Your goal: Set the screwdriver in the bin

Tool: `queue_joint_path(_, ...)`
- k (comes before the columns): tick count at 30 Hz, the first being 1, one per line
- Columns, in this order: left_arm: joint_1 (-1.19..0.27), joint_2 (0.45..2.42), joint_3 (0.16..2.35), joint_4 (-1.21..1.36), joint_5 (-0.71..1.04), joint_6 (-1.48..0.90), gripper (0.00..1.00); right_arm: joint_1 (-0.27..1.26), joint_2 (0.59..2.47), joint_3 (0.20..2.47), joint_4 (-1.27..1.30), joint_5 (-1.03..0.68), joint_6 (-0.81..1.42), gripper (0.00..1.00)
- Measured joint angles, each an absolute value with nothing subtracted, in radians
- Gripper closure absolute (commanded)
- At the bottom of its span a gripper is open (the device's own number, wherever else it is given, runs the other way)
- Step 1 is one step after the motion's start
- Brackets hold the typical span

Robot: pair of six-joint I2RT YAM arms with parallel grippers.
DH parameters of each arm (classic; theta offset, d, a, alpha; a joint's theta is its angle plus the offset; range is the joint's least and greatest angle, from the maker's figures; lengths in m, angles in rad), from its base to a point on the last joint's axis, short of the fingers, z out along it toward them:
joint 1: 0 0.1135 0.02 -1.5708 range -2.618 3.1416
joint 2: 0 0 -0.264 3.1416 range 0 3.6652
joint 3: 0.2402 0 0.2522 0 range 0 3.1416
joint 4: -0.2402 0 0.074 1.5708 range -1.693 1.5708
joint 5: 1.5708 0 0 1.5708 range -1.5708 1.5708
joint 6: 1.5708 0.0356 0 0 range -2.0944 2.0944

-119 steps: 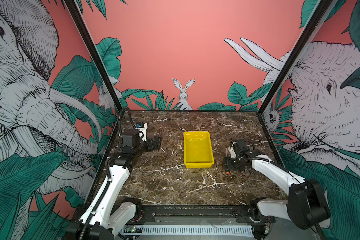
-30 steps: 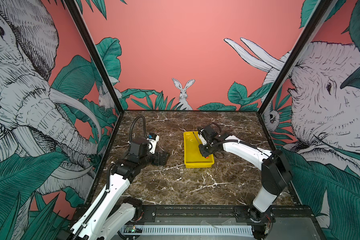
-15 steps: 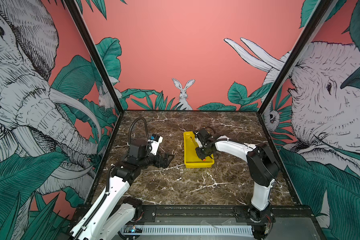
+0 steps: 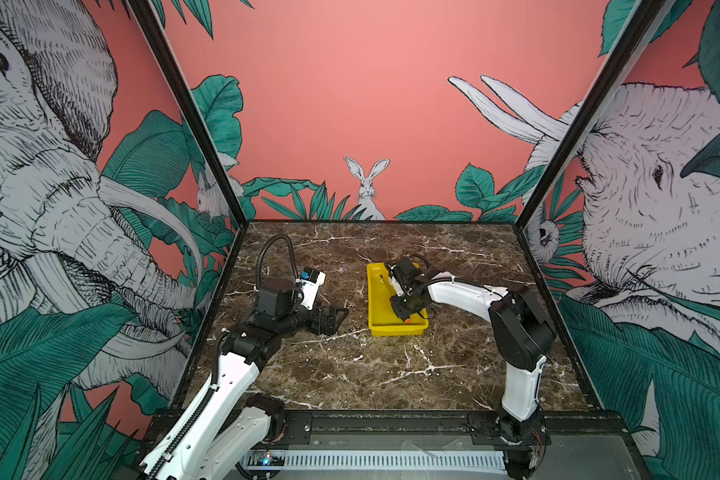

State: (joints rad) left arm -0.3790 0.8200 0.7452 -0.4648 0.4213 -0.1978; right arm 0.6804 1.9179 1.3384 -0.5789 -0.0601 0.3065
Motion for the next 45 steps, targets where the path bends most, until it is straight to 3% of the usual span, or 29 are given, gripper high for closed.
queue_joint_path(4, -0.379, 0.816, 0.739, -0.465, 0.409, -0.198, 0.00, 0.680, 1.918, 1.338, -0.578, -0.060, 0.305, 0.59)
queue_joint_path(14, -0.379, 0.812, 0.736, -0.466, 0.377, -0.198, 0.00, 0.680, 1.911, 1.339, -0.583, -0.059, 0.302, 0.56)
queue_joint_path(20, -0.379, 0.806, 0.736, -0.466, 0.323, -0.190, 0.00, 0.680, 1.785, 1.359, -0.625, -0.041, 0.284, 0.48)
queue_joint_path(23, -0.379, 0.807, 0.735, -0.465, 0.279, -0.187, 0.00, 0.680, 1.688, 1.385, -0.640, -0.021, 0.271, 0.40)
queue_joint_path(32, -0.379, 0.806, 0.717, -0.424, 0.013, -0.193, 0.00, 0.609, 1.376, 1.338, -0.682, 0.050, 0.236, 0.01)
queue_joint_path(38, -0.379, 0.858, 0.770, -0.395, -0.159, -0.156, 0.00, 0.451, 1.195, 1.217, -0.720, 0.096, 0.231, 0.01)
queue_joint_path(45, -0.371, 0.879, 0.764, -0.262, -0.323, -0.039, 0.01, 0.369, 1.067, 1.108, -0.728, 0.213, 0.207, 0.01)
